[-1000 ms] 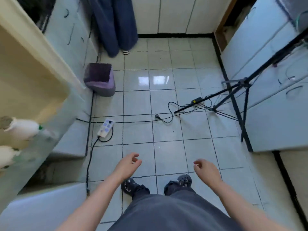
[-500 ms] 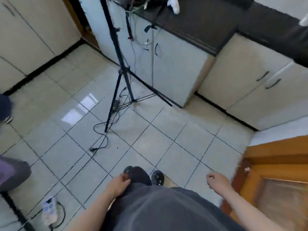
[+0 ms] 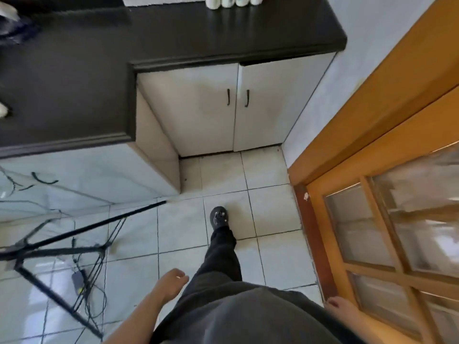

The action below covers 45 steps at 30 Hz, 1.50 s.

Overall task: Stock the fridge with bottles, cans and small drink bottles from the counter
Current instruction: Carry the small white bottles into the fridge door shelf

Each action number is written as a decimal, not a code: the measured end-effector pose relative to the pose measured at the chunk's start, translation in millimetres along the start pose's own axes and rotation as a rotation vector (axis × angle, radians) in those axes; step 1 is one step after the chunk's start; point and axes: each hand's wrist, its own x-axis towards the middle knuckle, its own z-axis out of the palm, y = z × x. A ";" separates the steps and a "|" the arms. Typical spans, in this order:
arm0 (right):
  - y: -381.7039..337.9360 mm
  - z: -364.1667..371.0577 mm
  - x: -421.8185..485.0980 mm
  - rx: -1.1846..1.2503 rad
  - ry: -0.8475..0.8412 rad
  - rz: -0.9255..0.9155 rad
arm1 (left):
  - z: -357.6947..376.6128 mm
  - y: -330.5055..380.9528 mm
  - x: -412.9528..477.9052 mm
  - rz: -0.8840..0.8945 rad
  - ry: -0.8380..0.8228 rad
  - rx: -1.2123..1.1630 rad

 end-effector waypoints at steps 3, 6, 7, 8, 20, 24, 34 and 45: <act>-35.1 -46.6 14.0 0.094 0.028 0.084 | -57.1 85.2 31.1 0.078 0.024 0.059; -91.5 -91.7 35.6 0.235 0.164 0.066 | -110.8 168.1 49.0 0.204 0.074 0.086; -114.3 -105.6 44.3 0.255 0.203 0.035 | -127.5 192.2 55.3 0.252 0.090 0.091; -137.0 -117.6 52.5 0.264 0.226 -0.002 | -142.8 214.2 62.2 0.294 0.105 0.106; -270.3 -223.9 146.3 0.023 0.044 -0.263 | -177.1 328.1 118.8 0.126 0.038 0.186; -312.7 -308.3 187.3 -0.007 0.149 -0.319 | -167.9 376.1 114.6 0.137 0.135 -0.088; -525.7 -438.2 158.9 0.444 0.450 -0.973 | -253.9 524.5 79.2 0.406 0.580 -0.603; -671.7 -493.0 154.5 0.325 0.548 -1.094 | -390.5 595.6 96.5 0.603 0.880 -0.725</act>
